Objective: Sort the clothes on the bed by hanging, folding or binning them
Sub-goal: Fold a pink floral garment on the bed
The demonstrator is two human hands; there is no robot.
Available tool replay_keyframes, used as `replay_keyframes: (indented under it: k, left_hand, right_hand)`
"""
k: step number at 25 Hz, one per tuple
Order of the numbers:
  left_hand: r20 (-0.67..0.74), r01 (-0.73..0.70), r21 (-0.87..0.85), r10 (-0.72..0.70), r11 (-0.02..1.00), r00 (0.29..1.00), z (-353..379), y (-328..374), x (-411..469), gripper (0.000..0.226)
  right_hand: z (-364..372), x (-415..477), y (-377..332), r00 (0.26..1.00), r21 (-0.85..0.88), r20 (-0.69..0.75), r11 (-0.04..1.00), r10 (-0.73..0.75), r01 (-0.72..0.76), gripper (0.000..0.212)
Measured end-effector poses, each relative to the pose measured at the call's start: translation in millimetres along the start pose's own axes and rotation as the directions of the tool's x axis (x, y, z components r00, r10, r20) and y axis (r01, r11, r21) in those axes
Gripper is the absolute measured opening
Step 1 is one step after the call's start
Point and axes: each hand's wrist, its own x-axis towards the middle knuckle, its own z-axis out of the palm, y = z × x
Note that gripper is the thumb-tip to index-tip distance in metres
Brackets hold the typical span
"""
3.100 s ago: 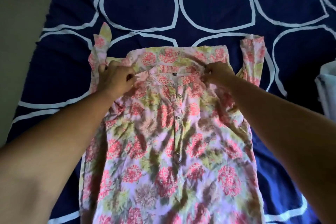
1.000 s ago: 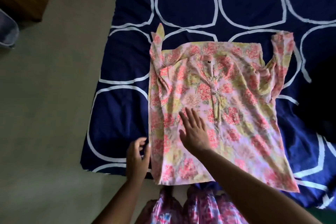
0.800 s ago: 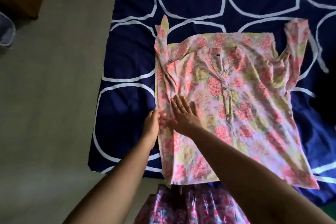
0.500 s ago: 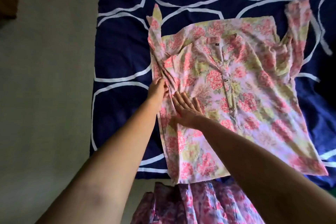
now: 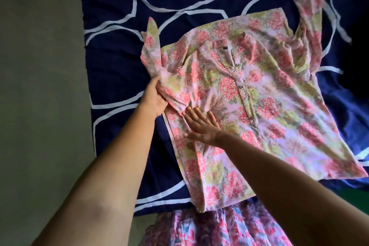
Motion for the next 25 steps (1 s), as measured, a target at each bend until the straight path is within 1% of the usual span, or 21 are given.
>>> replay_keyframes:
  k: [2, 4, 6, 8, 9, 10, 11, 12, 13, 14, 15, 16, 17, 18, 19, 20, 21, 22, 23, 24, 25]
  left_hand:
    - [-0.001, -0.071, -0.095, 0.071, 0.993, 0.997, -4, 15, 6, 0.043]
    - [-0.009, -0.141, -0.109, 0.141, 0.984, 0.99, -7, 27, 5, 0.034]
    - [-0.056, -0.217, -0.162, 0.21, 0.963, 0.976, -9, 36, 2, 0.018]
    - [-0.124, -0.278, -0.228, 0.255, 0.933, 0.959, -11, 45, -1, 0.022]
    - [-0.183, -0.324, -0.233, 0.286, 0.917, 0.941, -13, 50, -1, 0.02]
    - [-0.26, -0.394, -0.248, 0.331, 0.885, 0.907, -16, 56, 1, 0.012]
    - [-0.329, -0.483, -0.285, 0.388, 0.828, 0.861, -18, 61, 1, 0.016]
    - [-0.411, -0.569, -0.272, 0.441, 0.776, 0.798, -18, 65, 1, 0.035]
    - [-0.456, -0.635, -0.217, 0.498, 0.742, 0.738, -14, 67, -3, 0.05]
    - [-0.438, -0.678, -0.11, 0.577, 0.726, 0.689, -5, 64, -10, 0.059]
    - [-0.352, -0.715, 0.027, 0.676, 0.698, 0.647, 8, 58, -18, 0.064]
    - [-0.203, -0.76, 0.15, 0.772, 0.632, 0.602, 24, 49, -29, 0.065]
    - [-0.002, -0.797, 0.274, 0.829, 0.539, 0.56, 41, 34, -40, 0.065]
    - [0.228, -0.822, 0.402, 0.825, 0.403, 0.517, 56, 16, -50, 0.063]
    - [0.466, -0.834, 0.517, 0.755, 0.191, 0.462, 66, -2, -60, 0.061]
    - [0.665, -0.824, 0.562, 0.632, -0.072, 0.398, 68, -22, -62, 0.059]
    - [0.792, -0.79, 0.532, 0.509, -0.304, 0.337, 65, -44, -62, 0.058]
    - [0.837, -0.743, 0.511, 0.446, -0.431, 0.317, 54, -65, -59, 0.056]
    - [0.827, -0.707, 0.537, 0.452, -0.46, 0.334, 41, -83, -58, 0.053]
    - [0.77, -0.676, 0.606, 0.522, -0.42, 0.366, 27, -98, -58, 0.051]
    - [0.681, -0.627, 0.693, 0.608, -0.356, 0.407, 12, -110, -57, 0.049]
  right_hand:
    - [1, 1, 1, 1.0, 0.007, -0.002, 1.0, -0.006, 0.006, 0.073]
    - [2, 1, 1, 1.0, 0.011, -0.001, 1.0, -0.005, 0.005, 0.074]
    - [2, 0, 0, 1.0, 0.029, 0.007, 1.0, 0.0, 0.0, 0.077]
    - [1, -2, 0, 1.0, 0.047, 0.011, 0.999, 0.004, -0.005, 0.079]
    - [0, -2, -1, 1.0, 0.051, 0.007, 0.999, 0.004, -0.005, 0.078]
    - [-2, -2, -1, 1.0, 0.054, 0.005, 0.999, 0.003, -0.003, 0.077]
    - [-4, -3, -2, 1.0, 0.053, 0.003, 0.999, 0.005, -0.005, 0.077]
    - [-4, -4, -2, 1.0, 0.056, 0.005, 0.998, 0.01, -0.01, 0.077]
    - [-4, -4, -2, 1.0, 0.071, 0.001, 0.997, 0.01, -0.01, 0.079]
    - [-4, -6, -3, 1.0, 0.132, -0.008, 0.991, 0.011, -0.01, 0.082]
    - [-5, -7, -4, 0.999, 0.254, -0.034, 0.967, 0.017, -0.008, 0.084]
    - [-8, -10, -6, 0.996, 0.451, -0.078, 0.893, 0.042, -0.003, 0.081]
    - [-13, -15, -9, 0.986, 0.697, -0.129, 0.717, 0.104, 0.016, 0.073]
    - [-17, -20, -9, 0.963, 0.895, -0.17, 0.441, 0.209, 0.062, 0.061]
    - [-23, -26, -7, 0.921, 0.978, -0.198, 0.125, 0.336, 0.165, 0.05]
    - [-29, -34, -1, 0.869, 0.944, -0.196, -0.151, 0.454, 0.292, 0.046]
    - [-33, -41, 8, 0.825, 0.85, -0.17, -0.343, 0.538, 0.399, 0.047]
    - [-36, -48, 19, 0.797, 0.756, -0.138, -0.457, 0.588, 0.468, 0.052]
    - [-38, -54, 28, 0.782, 0.703, -0.114, -0.506, 0.613, 0.5, 0.057]
    - [-40, -60, 36, 0.768, 0.694, -0.094, -0.512, 0.634, 0.507, 0.057]
    - [-40, -63, 43, 0.743, 0.717, -0.066, -0.486, 0.666, 0.5, 0.051]
